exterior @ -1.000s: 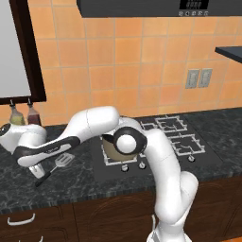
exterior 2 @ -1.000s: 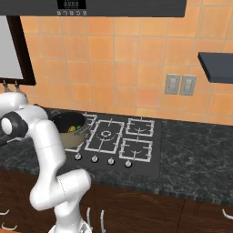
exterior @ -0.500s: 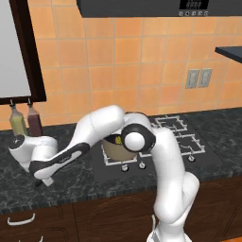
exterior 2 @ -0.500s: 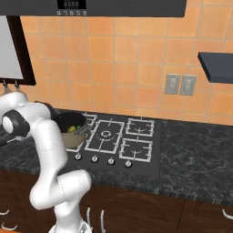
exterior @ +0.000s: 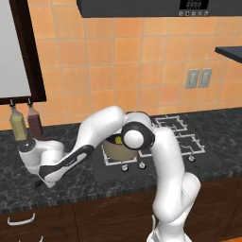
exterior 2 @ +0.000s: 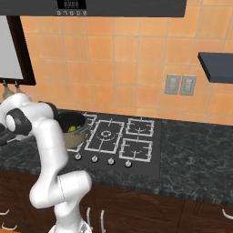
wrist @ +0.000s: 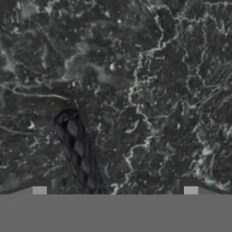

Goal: Put the cucumber and broccoli in the pot. Retrieve the spatula and lightly stir the vegetables in the pot.

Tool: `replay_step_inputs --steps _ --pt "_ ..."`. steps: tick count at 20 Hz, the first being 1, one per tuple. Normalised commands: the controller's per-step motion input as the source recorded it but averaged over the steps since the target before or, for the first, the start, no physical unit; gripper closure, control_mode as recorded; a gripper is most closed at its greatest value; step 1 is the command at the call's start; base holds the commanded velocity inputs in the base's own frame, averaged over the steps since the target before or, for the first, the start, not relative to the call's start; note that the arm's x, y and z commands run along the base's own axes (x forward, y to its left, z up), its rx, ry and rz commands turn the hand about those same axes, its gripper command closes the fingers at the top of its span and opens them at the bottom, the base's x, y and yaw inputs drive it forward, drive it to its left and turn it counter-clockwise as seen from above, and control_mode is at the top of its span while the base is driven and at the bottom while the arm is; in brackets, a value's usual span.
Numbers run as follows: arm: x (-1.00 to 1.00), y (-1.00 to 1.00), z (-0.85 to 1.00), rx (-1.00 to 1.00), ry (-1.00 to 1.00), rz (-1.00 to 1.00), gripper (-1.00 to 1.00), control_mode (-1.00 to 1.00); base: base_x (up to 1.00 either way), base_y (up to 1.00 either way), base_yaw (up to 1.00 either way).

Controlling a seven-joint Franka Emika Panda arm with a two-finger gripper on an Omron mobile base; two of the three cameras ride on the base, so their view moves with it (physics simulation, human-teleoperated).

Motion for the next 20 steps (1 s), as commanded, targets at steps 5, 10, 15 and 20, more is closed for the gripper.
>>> replay_step_inputs --steps 5,10,15,20 --pt "0.05 0.41 -0.02 0.00 0.00 0.00 -1.00 -1.00 0.00 0.00 0.00" --pt "-0.19 0.20 -0.29 0.00 0.02 0.00 -1.00 -1.00 0.00 0.00 0.00" --pt "-0.35 0.15 -0.21 0.00 0.00 0.00 -1.00 -1.00 0.00 0.00 0.00" --pt "-0.17 0.01 -0.25 0.00 0.00 0.00 1.00 -1.00 0.00 0.00 0.00"
